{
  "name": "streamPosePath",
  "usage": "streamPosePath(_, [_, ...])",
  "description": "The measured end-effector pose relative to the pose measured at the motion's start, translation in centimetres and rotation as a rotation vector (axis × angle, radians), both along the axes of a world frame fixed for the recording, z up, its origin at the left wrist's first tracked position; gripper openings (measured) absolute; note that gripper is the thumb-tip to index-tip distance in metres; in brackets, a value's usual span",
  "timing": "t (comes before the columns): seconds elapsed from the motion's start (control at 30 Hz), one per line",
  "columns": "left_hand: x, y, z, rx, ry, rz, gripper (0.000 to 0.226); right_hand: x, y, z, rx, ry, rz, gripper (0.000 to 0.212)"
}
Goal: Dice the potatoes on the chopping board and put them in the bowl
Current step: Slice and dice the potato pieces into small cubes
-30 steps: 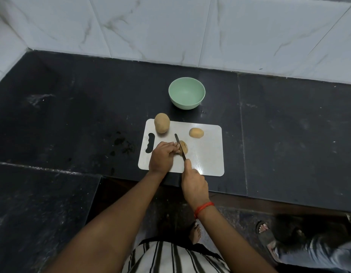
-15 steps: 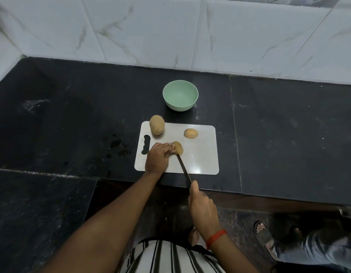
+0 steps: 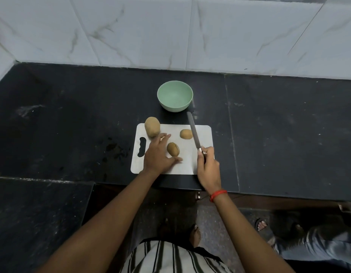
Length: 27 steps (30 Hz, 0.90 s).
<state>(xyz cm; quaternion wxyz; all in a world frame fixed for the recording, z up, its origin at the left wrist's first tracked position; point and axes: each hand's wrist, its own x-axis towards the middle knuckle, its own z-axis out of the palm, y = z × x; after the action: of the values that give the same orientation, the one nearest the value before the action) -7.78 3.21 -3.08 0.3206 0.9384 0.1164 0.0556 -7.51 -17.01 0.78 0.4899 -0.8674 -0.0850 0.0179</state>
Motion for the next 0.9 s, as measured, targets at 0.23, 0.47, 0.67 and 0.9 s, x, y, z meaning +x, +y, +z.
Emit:
streamPosePath(0.23, [1.2,-0.9,-0.2,-0.089,-0.011,-0.071,0.056,1.8,-0.8,-2.2,0.136,0.082,-0.075,0.015])
streamPosePath(0.47, [3.1,-0.3,0.4,-0.233,-0.071,-0.111,0.048,1.5,-0.7,-2.9,0.171,0.051,-0.100,0.012])
streamPosePath(0.67, [5.6,-1.0,0.5,-0.224,-0.064,-0.045,0.052,1.4,-0.8,-3.4,0.164,0.042,-0.084,0.012])
streamPosePath(0.9, [5.6,-1.7,-0.7,-0.228,-0.138,0.012,0.048,1.5,-0.8,-3.1,0.172,0.026,-0.085,0.012])
